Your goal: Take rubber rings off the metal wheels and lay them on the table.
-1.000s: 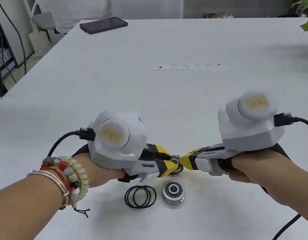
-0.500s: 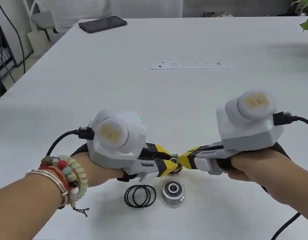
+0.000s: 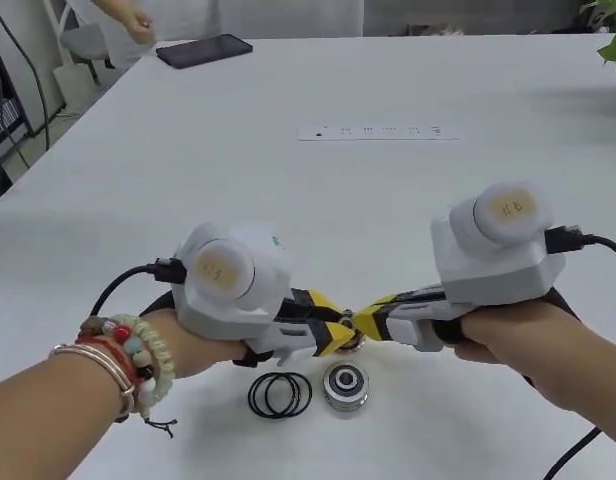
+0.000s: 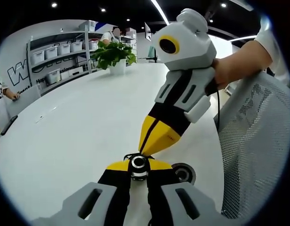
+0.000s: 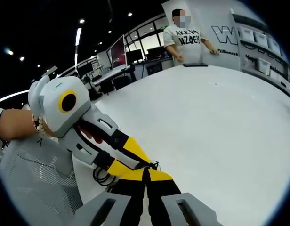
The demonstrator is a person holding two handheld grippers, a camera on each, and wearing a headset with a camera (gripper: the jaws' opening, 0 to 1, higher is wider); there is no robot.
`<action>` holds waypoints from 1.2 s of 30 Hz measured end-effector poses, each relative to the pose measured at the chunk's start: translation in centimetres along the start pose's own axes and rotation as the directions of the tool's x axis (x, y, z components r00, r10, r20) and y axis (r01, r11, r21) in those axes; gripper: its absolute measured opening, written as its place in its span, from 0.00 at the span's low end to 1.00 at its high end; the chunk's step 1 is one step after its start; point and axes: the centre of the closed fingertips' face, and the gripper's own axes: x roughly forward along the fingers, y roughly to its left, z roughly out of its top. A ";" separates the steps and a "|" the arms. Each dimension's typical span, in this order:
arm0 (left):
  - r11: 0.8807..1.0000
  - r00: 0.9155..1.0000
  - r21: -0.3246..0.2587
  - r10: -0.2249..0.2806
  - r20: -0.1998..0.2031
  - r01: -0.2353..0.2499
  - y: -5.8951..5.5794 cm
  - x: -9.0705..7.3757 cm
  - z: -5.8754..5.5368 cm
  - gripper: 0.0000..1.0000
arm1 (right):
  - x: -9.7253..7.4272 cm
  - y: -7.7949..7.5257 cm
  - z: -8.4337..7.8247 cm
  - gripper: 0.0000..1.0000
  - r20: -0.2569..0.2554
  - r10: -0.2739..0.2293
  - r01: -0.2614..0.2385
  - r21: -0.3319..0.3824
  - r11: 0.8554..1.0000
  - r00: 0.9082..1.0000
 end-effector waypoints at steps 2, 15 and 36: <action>1.000 1.000 0.000 0.000 0.000 0.000 0.0 0.0 0.0 0.08 | 0.0 0.2 0.3 0.00 0.015 0.014 -0.014 -0.007 1.000 1.000; 1.000 1.000 -0.003 0.001 -0.025 -0.001 0.1 -0.2 0.0 0.09 | 0.0 -0.6 -0.2 0.00 -0.014 -0.021 0.021 0.002 1.000 1.000; 0.997 0.999 0.079 -0.028 0.024 0.026 -0.1 -6.3 5.5 0.45 | -1.1 -0.4 1.9 0.00 0.061 -0.017 0.015 0.036 0.999 0.998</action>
